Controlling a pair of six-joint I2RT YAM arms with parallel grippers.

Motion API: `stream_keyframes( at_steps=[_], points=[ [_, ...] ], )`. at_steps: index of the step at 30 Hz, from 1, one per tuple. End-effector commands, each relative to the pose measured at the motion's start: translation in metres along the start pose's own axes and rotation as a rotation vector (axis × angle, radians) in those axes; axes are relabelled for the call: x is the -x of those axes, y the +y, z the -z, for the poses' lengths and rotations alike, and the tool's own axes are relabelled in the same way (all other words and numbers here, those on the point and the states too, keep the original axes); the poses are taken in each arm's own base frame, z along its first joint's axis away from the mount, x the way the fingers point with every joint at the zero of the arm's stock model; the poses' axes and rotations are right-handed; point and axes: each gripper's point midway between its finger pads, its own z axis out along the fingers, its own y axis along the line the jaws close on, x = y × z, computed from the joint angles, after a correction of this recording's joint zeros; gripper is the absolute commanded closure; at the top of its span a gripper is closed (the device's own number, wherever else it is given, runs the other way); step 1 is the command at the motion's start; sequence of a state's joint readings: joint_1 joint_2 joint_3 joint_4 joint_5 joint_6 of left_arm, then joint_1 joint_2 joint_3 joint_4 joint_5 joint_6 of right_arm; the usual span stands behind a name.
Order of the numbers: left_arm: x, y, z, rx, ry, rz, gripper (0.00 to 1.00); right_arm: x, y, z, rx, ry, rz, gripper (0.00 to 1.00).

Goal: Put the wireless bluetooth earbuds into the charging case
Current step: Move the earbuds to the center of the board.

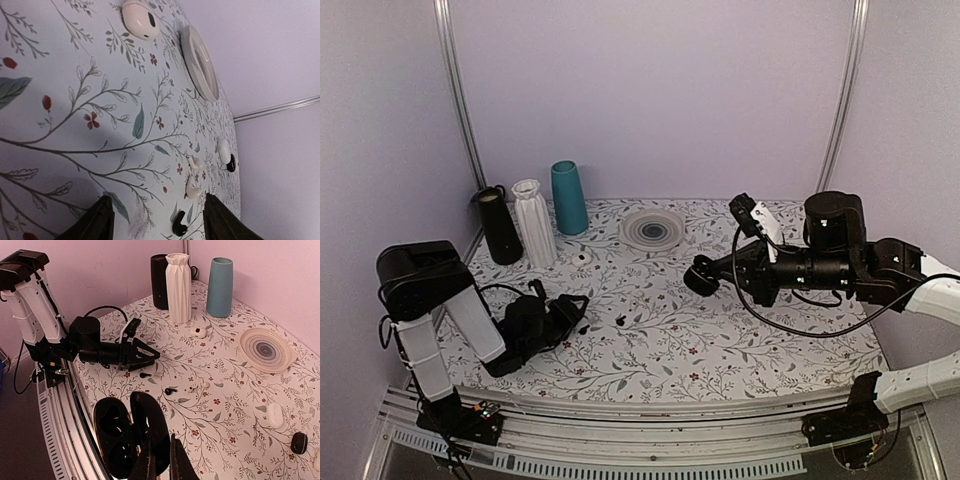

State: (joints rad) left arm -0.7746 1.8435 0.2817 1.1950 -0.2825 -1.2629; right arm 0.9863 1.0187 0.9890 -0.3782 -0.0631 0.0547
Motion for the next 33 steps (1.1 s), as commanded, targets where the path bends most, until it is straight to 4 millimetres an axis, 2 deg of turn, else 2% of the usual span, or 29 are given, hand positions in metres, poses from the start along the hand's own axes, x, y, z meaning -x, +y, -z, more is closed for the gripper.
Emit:
stream_keyframes(
  at_steps=[1,4,8,12,17,19,26,29,30,33],
  points=[
    [-0.015,-0.032,-0.012,-0.118,0.011,0.078,0.38,0.015,0.006,0.002,0.028,-0.036,-0.019,0.97],
    [-0.038,-0.039,-0.026,-0.131,0.045,0.098,0.38,0.014,0.006,0.005,0.025,-0.036,-0.034,0.97],
    [-0.07,-0.063,-0.045,-0.165,0.1,0.088,0.38,0.01,0.005,0.009,0.023,-0.036,-0.058,0.97],
    [-0.085,-0.083,-0.052,-0.205,0.125,0.068,0.37,0.004,0.005,0.01,0.019,-0.032,-0.079,0.97],
    [-0.074,-0.101,-0.039,-0.244,0.122,0.029,0.37,-0.001,0.003,0.008,0.013,-0.022,-0.09,0.97],
    [-0.061,-0.116,-0.027,-0.281,0.11,-0.001,0.37,0.002,0.003,0.006,0.01,-0.023,-0.089,0.97],
    [-0.019,-0.147,0.011,-0.411,0.149,-0.237,0.37,0.006,0.004,-0.004,0.007,-0.007,-0.062,0.98],
    [-0.013,-0.168,0.031,-0.491,0.21,-0.379,0.37,0.011,0.006,-0.007,0.011,-0.011,-0.053,0.98],
    [-0.015,-0.17,0.036,-0.496,0.241,-0.438,0.37,0.012,0.006,-0.009,0.007,-0.011,-0.05,0.98],
    [-0.024,-0.194,0.06,-0.604,0.331,-0.6,0.36,0.016,0.008,-0.012,-0.001,-0.021,-0.037,0.97]
  ],
)
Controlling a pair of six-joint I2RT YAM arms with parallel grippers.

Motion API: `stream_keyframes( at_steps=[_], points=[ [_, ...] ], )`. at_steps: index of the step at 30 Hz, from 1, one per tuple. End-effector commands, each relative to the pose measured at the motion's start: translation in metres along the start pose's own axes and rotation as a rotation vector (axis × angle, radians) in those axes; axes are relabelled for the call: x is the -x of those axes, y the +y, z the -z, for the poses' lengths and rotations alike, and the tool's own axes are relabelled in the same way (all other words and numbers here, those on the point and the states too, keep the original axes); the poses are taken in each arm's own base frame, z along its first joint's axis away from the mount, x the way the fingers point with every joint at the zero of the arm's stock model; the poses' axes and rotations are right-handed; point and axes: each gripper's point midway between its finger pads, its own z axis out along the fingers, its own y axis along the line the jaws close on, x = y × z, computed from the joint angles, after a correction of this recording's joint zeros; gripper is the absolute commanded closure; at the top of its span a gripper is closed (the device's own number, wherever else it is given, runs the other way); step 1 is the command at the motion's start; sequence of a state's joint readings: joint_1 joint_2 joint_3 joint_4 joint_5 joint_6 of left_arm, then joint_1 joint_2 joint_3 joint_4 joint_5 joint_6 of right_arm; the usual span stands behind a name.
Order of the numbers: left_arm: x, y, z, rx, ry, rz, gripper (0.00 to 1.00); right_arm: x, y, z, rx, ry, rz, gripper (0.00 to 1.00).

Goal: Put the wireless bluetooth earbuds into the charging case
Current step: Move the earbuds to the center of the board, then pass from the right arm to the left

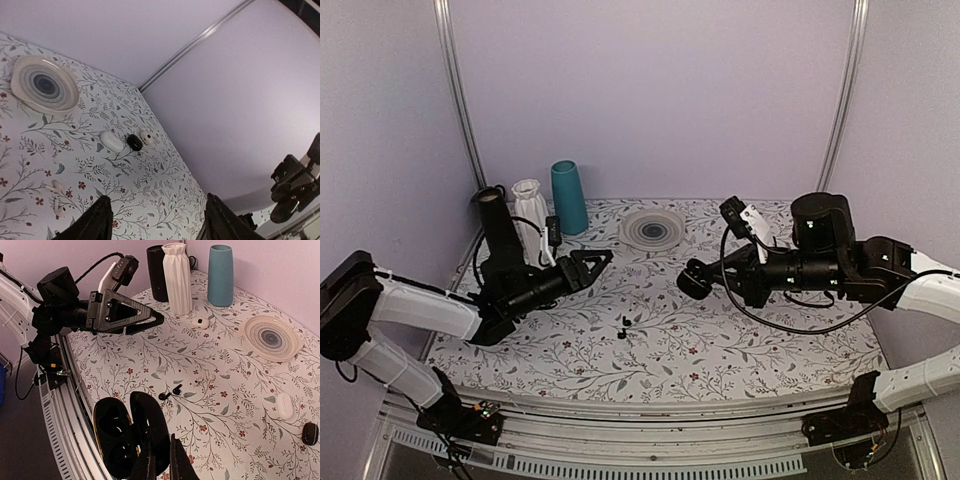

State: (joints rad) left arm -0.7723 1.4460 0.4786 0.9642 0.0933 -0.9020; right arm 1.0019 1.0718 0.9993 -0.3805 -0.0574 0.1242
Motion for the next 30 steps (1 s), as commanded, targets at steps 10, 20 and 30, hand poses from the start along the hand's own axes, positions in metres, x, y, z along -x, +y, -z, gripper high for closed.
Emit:
stream_keyframes(
  at_steps=[10,20,30],
  points=[
    [-0.04,-0.117,0.048,-0.476,0.433,-0.59,0.37,0.043,0.04,-0.004,0.094,-0.095,0.123,0.97],
    [-0.072,-0.151,0.065,-0.622,0.5,-0.777,0.38,0.052,0.078,-0.017,0.152,-0.088,0.19,0.97],
    [-0.075,-0.164,0.069,-0.669,0.496,-0.798,0.46,0.052,0.09,-0.031,0.154,-0.077,0.203,0.97]
  ],
)
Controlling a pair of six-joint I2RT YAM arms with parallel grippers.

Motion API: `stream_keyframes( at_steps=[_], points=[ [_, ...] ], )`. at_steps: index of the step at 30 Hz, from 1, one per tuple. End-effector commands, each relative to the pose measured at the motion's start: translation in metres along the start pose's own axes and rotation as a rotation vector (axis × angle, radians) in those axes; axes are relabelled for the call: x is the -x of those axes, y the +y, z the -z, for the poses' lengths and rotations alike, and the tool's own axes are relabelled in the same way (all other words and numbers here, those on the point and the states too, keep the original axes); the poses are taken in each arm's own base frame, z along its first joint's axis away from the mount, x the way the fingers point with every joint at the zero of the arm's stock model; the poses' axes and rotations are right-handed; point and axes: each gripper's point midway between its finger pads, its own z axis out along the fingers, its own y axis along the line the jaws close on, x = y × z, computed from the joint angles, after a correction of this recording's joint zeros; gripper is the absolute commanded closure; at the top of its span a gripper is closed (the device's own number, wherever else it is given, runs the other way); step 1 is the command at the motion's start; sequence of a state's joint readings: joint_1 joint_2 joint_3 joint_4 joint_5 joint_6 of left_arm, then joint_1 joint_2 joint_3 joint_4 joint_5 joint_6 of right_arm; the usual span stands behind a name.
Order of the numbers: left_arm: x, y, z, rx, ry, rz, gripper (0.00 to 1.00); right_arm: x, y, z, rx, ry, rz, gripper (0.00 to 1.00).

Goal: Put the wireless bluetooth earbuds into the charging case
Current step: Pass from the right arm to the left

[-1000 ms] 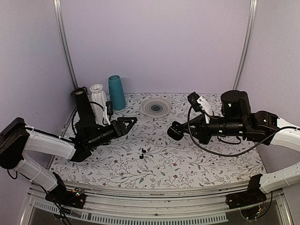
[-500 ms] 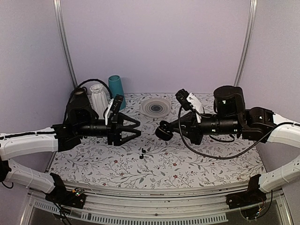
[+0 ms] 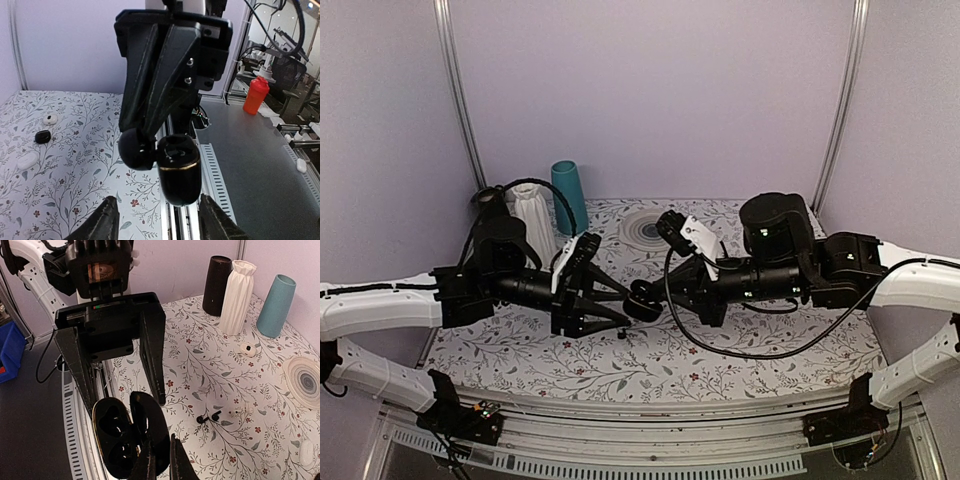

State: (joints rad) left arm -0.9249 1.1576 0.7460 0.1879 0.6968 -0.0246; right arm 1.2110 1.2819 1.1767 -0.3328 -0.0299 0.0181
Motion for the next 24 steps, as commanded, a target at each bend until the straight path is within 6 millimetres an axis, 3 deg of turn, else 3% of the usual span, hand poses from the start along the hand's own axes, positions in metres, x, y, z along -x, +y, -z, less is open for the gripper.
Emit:
stream_keyframes(
  at_steps=[1,24],
  points=[
    [0.015,-0.012,-0.001,-0.039,-0.023,-0.056,0.47,0.033,0.0,0.006,-0.018,-0.085,0.013,0.97],
    [0.029,-0.014,-0.006,-0.06,-0.062,0.018,0.6,0.032,-0.003,-0.006,-0.071,-0.081,0.018,0.97]
  ],
)
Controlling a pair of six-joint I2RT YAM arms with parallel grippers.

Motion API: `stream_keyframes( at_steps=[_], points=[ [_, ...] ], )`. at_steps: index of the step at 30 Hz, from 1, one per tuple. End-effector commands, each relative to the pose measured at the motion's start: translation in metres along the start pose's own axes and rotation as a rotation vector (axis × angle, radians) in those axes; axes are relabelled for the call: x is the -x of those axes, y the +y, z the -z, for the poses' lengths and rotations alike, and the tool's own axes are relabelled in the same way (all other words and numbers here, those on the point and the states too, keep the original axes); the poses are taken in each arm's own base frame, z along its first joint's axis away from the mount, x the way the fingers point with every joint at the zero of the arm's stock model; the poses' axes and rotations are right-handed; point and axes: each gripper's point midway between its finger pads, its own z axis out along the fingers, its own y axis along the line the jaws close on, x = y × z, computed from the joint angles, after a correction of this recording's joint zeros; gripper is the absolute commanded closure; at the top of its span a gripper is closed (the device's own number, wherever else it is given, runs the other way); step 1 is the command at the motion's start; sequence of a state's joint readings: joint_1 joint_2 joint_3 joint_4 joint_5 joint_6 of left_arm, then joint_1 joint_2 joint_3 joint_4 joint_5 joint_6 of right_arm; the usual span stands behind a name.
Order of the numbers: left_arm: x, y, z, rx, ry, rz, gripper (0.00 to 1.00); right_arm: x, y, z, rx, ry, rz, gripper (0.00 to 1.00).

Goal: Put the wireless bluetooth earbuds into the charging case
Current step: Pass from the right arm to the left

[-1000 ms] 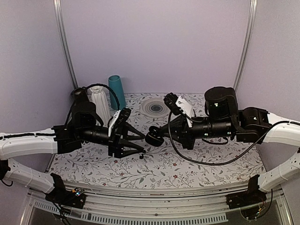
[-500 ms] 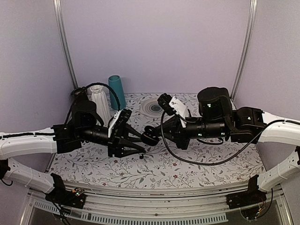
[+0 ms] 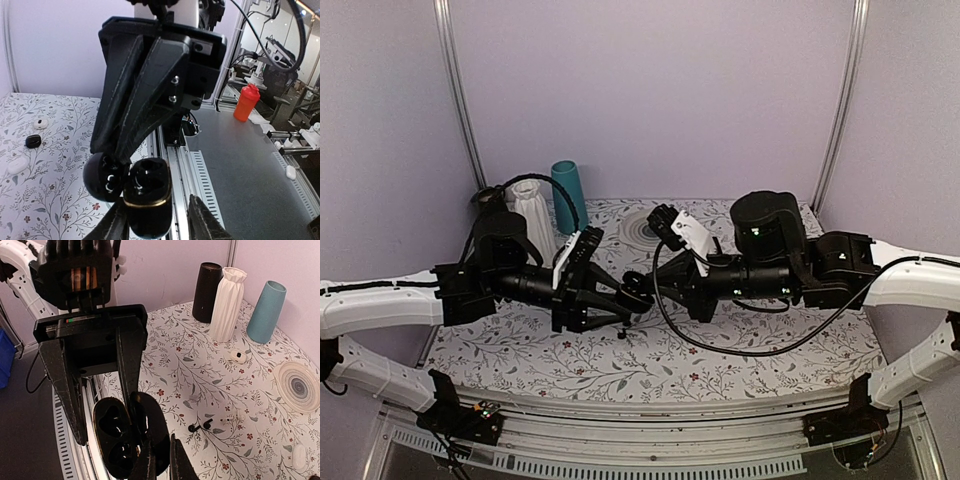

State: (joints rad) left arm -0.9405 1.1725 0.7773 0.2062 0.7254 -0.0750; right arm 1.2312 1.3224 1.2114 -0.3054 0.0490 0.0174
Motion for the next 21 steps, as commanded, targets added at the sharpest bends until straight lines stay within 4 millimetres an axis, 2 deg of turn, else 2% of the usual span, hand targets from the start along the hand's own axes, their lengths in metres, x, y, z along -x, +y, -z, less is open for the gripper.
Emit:
stream_keyframes(
  at_steps=[1,14,16,18,21],
  points=[
    [0.0152,-0.0056,-0.0027,-0.017,-0.039,-0.004,0.6,0.0207,0.0017,0.0015,-0.012,-0.056,0.009,0.97],
    [0.0159,-0.0075,0.0018,-0.006,-0.05,-0.012,0.71,0.0188,0.0024,-0.0031,-0.013,-0.045,0.009,0.97],
    [0.0148,-0.0068,0.0017,-0.003,-0.048,-0.007,0.7,0.0195,0.0022,-0.0027,-0.013,-0.047,0.009,0.97],
    [0.0153,-0.0062,0.0023,0.004,-0.049,-0.005,0.61,0.0213,0.0022,-0.0016,-0.014,-0.052,0.009,0.97],
    [0.0162,-0.0047,0.0038,0.02,-0.053,-0.005,0.6,0.0218,0.0014,-0.0002,-0.019,-0.053,0.009,0.97]
  ],
)
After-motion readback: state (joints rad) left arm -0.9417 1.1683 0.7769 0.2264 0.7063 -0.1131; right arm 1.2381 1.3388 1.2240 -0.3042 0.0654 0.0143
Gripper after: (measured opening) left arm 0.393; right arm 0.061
